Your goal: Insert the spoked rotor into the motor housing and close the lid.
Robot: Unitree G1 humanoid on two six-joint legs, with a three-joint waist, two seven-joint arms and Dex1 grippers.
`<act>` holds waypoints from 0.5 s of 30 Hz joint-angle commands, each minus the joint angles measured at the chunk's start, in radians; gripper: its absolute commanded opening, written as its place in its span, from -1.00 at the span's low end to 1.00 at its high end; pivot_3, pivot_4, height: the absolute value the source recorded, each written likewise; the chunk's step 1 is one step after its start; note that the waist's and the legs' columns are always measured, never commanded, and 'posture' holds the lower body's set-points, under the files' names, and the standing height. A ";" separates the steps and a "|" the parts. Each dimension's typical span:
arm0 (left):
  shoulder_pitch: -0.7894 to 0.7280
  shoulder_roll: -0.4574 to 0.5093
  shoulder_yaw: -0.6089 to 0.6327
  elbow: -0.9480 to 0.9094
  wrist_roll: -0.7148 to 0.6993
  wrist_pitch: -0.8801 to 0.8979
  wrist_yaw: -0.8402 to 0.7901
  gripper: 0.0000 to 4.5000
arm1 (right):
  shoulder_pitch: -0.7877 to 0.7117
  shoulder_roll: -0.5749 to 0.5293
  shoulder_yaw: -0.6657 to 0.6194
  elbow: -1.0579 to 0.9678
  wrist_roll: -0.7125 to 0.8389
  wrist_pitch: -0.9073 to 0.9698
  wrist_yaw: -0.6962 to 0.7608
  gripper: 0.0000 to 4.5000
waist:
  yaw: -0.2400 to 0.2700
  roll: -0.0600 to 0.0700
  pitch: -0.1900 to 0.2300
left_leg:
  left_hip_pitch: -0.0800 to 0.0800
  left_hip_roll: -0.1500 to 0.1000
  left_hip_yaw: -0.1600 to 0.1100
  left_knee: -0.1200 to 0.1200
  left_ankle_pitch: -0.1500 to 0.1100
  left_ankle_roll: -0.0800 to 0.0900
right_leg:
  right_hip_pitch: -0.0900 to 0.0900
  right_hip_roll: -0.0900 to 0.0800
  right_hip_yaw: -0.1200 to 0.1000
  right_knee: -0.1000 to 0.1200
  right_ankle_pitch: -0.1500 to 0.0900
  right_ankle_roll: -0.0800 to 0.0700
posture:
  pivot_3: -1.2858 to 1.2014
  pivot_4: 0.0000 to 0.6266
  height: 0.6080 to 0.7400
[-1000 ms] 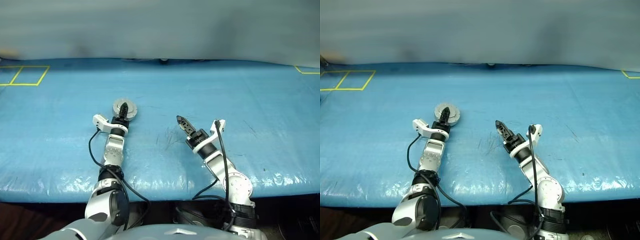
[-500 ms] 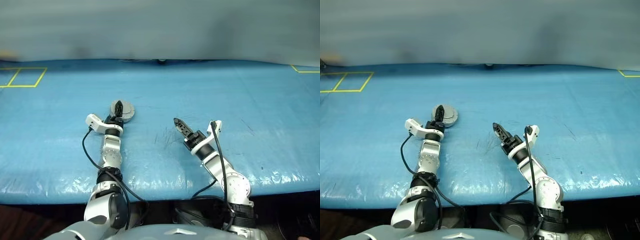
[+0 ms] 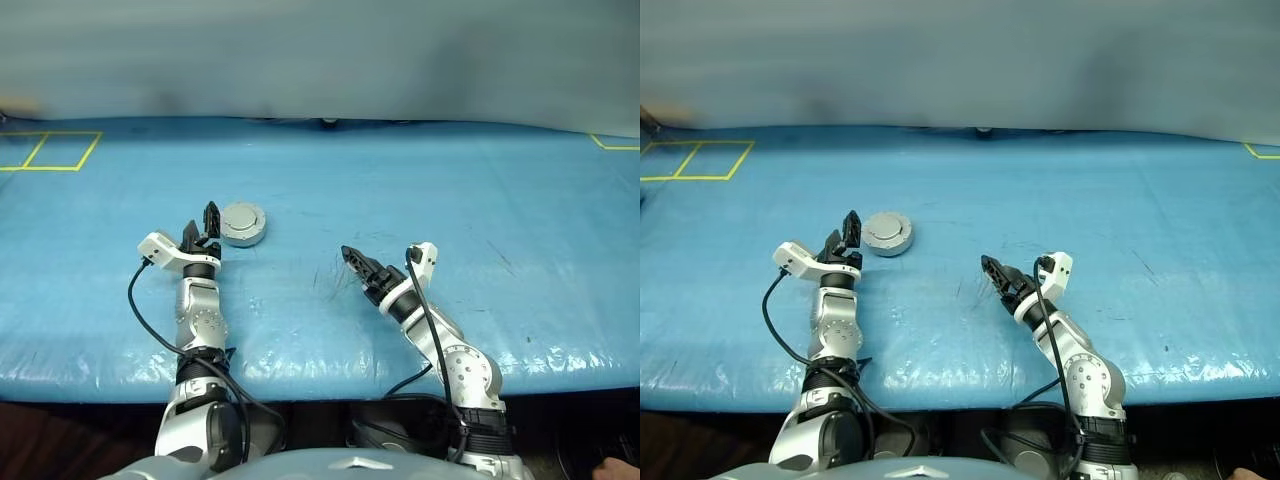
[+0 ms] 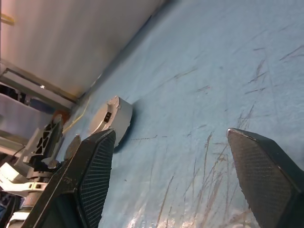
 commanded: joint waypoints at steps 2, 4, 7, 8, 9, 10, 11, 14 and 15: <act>0.018 0.036 -0.096 -0.089 0.056 -0.055 -0.147 0.83 | 0.005 -0.043 0.016 -0.054 -0.113 -0.157 0.094 0.73 | -0.001 0.000 0.000 | 0.000 0.000 0.000 0.000 0.000 0.000 | 0.000 0.000 0.000 0.000 0.000 0.000 | 0.03 -0.52 1.00; 0.034 0.057 -0.148 -0.108 0.098 -0.063 -0.192 0.83 | 0.009 -0.067 0.028 -0.055 -0.166 -0.218 0.126 0.73 | -0.001 0.000 0.000 | 0.000 0.000 0.000 0.000 0.000 0.000 | 0.000 0.000 0.000 0.000 0.000 0.000 | 0.03 -0.52 1.00; 0.068 0.101 -0.264 -0.164 0.160 -0.045 -0.300 0.83 | 0.014 -0.113 0.021 -0.053 -0.232 -0.290 0.155 0.73 | -0.002 0.000 0.000 | 0.000 0.000 0.000 0.000 0.000 0.000 | 0.000 0.000 0.000 0.000 0.000 0.000 | 0.03 -0.52 1.00; 0.079 0.113 -0.293 -0.177 0.170 -0.034 -0.327 0.83 | 0.016 -0.125 0.019 -0.050 -0.244 -0.299 0.163 0.73 | -0.001 0.000 0.000 | 0.000 0.000 0.000 0.000 0.000 0.000 | 0.000 0.000 0.000 0.000 0.000 0.000 | 0.03 -0.52 1.00; 0.089 0.127 -0.322 -0.190 0.183 -0.025 -0.349 0.83 | 0.017 -0.146 0.020 -0.044 -0.264 -0.307 0.171 0.73 | -0.001 0.000 0.000 | 0.000 0.000 0.000 0.000 0.000 0.000 | 0.000 0.000 0.000 0.000 0.000 0.000 | 0.03 -0.52 1.00; 0.098 0.141 -0.351 -0.200 0.197 -0.016 -0.373 0.83 | 0.017 -0.166 0.019 -0.037 -0.287 -0.316 0.175 0.73 | -0.001 0.000 0.000 | 0.000 0.000 0.000 0.000 0.000 0.000 | 0.000 0.000 0.001 0.000 0.000 0.000 | 0.03 -0.52 1.00; 0.105 0.153 -0.374 -0.208 0.208 -0.011 -0.393 0.83 | 0.017 -0.180 0.017 -0.031 -0.304 -0.328 0.178 0.73 | -0.001 0.000 0.000 | 0.000 0.000 0.000 0.000 0.000 0.000 | 0.000 0.000 0.001 0.000 0.000 0.000 | 0.03 -0.52 1.00; 0.127 0.199 -0.450 -0.230 0.243 0.013 -0.468 0.83 | 0.015 -0.236 0.027 -0.016 -0.405 -0.386 0.178 0.73 | -0.002 0.000 0.000 | 0.001 0.000 0.000 0.000 0.000 0.000 | 0.000 0.000 0.001 0.000 0.000 0.000 | 0.03 -0.52 1.00; 0.134 0.215 -0.475 -0.234 0.259 0.018 -0.487 0.83 | 0.016 -0.259 0.039 -0.011 -0.440 -0.406 0.188 0.73 | -0.002 0.000 0.000 | 0.000 0.000 0.000 -0.001 0.000 0.000 | 0.000 0.000 0.001 0.000 0.000 -0.001 | 0.03 -0.52 1.00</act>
